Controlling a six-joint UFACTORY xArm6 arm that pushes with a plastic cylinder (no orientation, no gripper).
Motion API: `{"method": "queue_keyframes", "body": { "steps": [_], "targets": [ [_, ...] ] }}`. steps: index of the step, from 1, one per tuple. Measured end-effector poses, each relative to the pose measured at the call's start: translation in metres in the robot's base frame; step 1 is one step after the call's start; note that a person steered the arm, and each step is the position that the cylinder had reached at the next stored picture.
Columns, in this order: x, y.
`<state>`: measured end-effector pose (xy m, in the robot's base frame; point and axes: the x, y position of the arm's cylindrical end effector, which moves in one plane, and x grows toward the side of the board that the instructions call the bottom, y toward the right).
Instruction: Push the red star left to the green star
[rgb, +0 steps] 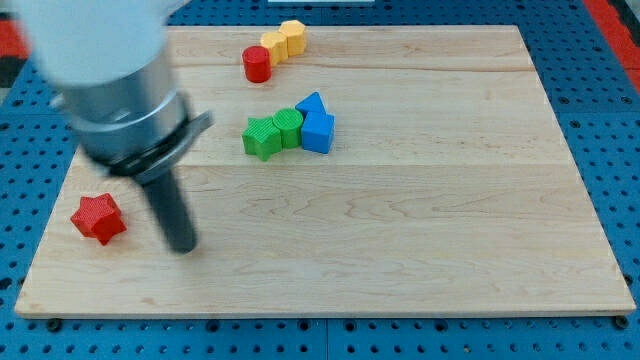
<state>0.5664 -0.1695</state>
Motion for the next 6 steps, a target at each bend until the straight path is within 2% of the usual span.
{"method": "queue_keyframes", "body": {
  "steps": [1,2,4,5,6],
  "targets": [
    [0.006,-0.064],
    [-0.017,-0.055],
    [-0.074,-0.095],
    [-0.097,-0.092],
    [-0.114,-0.028]
  ]
}}
